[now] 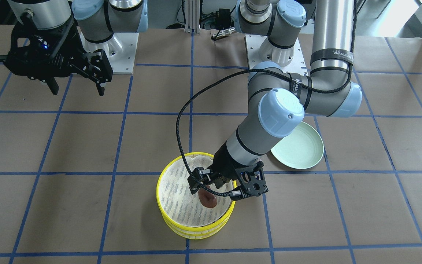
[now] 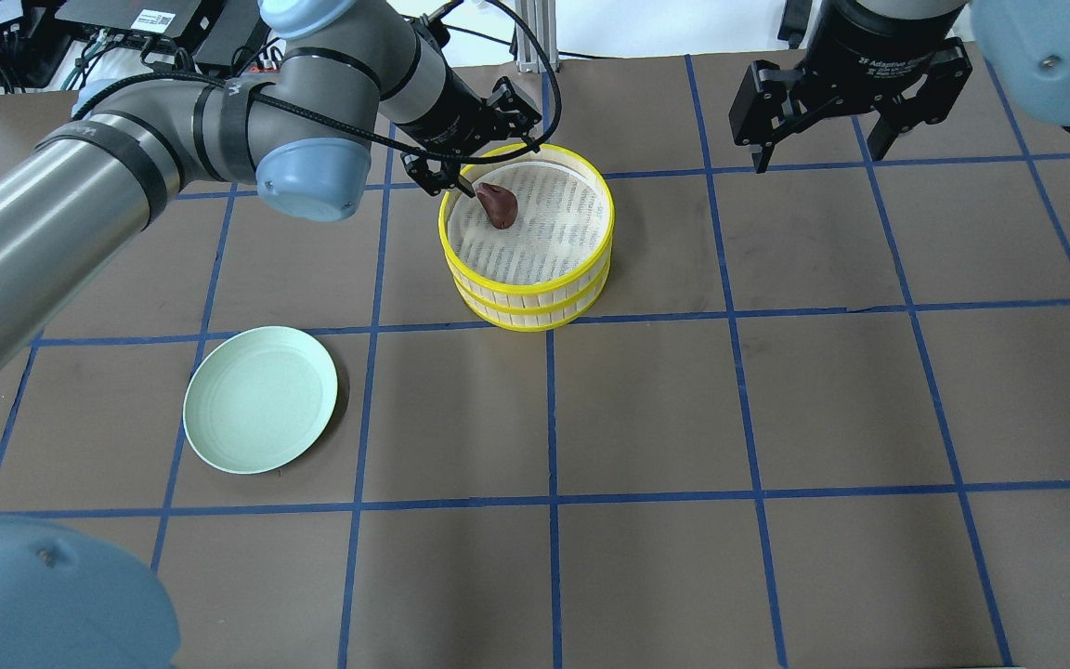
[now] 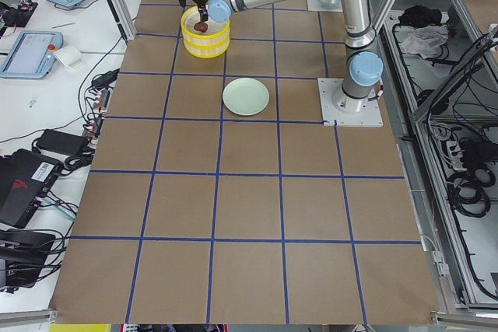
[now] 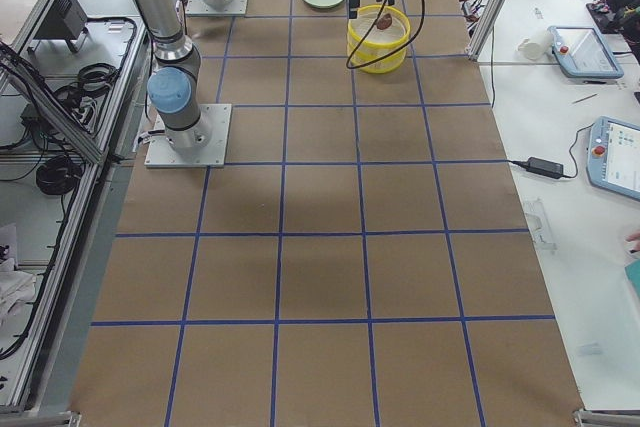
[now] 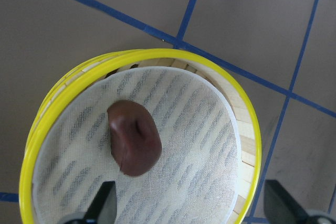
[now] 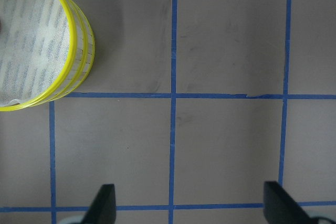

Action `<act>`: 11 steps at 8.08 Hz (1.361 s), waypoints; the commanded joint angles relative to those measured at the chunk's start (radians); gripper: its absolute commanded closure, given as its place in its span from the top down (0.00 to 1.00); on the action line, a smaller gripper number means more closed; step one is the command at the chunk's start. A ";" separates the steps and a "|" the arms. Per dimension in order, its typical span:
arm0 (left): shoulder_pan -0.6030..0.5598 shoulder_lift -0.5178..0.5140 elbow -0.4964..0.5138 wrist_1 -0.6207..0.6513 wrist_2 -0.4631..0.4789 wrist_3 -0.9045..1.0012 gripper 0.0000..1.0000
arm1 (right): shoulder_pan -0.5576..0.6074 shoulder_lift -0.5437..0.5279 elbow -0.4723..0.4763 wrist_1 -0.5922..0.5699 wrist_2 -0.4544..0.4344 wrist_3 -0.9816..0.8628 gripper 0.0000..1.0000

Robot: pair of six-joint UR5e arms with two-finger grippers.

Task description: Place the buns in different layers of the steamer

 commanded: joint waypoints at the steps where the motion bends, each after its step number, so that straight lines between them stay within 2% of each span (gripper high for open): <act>1: 0.009 0.086 0.009 -0.156 0.274 0.159 1.00 | 0.000 0.000 0.001 -0.003 0.000 0.000 1.00; 2: 0.042 0.117 0.009 -0.231 0.317 0.197 1.00 | 0.000 0.000 0.002 -0.003 0.000 0.002 1.00; 4: 0.222 0.232 0.003 -0.426 0.346 0.436 1.00 | 0.001 0.000 0.005 -0.005 0.000 0.002 1.00; 5: 0.255 0.276 -0.013 -0.463 0.419 0.502 1.00 | 0.000 0.000 0.007 -0.006 0.000 0.002 1.00; 7: 0.252 0.308 -0.078 -0.485 0.444 0.503 1.00 | 0.000 0.000 0.008 -0.017 -0.004 -0.003 1.00; 9: 0.252 0.347 -0.094 -0.487 0.449 0.503 1.00 | 0.000 0.000 0.010 -0.019 -0.001 -0.001 1.00; 11: 0.251 0.407 -0.102 -0.558 0.440 0.502 1.00 | 0.000 0.000 0.010 -0.026 -0.003 0.000 1.00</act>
